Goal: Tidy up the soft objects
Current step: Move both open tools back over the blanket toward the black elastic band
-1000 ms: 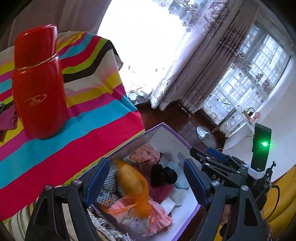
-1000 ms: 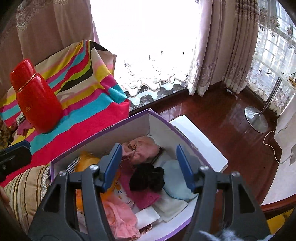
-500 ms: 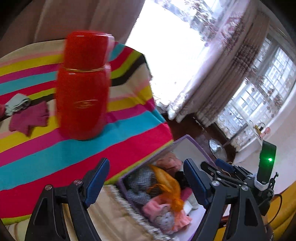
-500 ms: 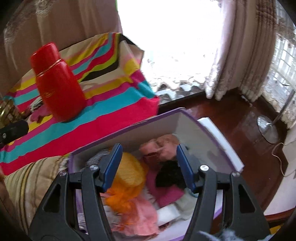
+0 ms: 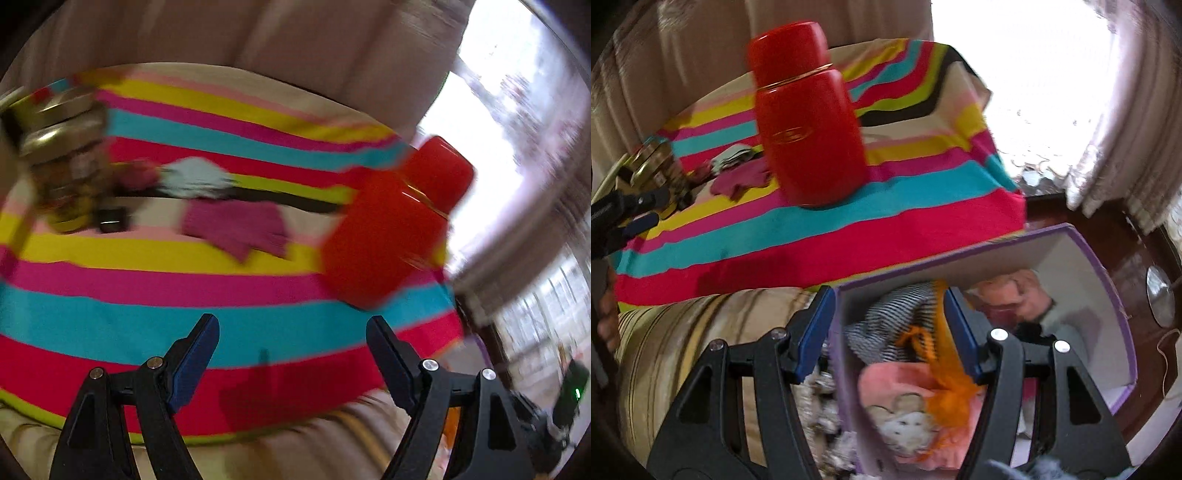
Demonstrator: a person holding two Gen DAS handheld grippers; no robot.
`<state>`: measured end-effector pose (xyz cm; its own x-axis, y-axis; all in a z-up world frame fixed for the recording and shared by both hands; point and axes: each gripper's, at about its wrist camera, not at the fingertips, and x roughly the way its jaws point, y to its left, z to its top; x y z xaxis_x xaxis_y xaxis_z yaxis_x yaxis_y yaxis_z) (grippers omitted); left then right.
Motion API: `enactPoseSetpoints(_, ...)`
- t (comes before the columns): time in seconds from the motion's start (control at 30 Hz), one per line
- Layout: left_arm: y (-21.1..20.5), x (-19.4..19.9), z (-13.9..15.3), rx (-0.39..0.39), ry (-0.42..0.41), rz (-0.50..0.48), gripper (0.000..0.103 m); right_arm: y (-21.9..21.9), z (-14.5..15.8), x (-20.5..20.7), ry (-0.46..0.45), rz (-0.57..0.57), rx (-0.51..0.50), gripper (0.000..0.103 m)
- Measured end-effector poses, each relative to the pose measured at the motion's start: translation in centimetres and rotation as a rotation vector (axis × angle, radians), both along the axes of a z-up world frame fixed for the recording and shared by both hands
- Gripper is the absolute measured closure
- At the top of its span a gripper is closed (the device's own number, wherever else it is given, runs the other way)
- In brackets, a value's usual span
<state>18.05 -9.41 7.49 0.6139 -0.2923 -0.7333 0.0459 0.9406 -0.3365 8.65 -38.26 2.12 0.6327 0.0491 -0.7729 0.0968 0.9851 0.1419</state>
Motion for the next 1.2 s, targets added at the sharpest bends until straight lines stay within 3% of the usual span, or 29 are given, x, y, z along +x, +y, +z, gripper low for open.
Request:
enactPoseSetpoints(0.17,6.5,1.7,-0.9,-0.002,0.010,0.177,0.020,2.7,0.3,1.3,0.000,0.067,-0.004,0.038)
enactPoseSetpoints(0.43,12.4,3.9,-2.4,-0.003,0.015,0.313,0.021,7.3,0.7,3.1,-0.002,0.180,-0.016,0.038)
enactPoseSetpoints(0.7,14.7,7.5,-4.4,0.035,0.003,0.355,0.029,10.2,1.0,4.6,-0.012,0.259,-0.025,0.038)
enactPoseSetpoints(1.2,13.9,12.4,-8.1,0.179,0.049,0.374,0.029,13.0,0.8,7.0,-0.005,0.328,-0.036,0.038)
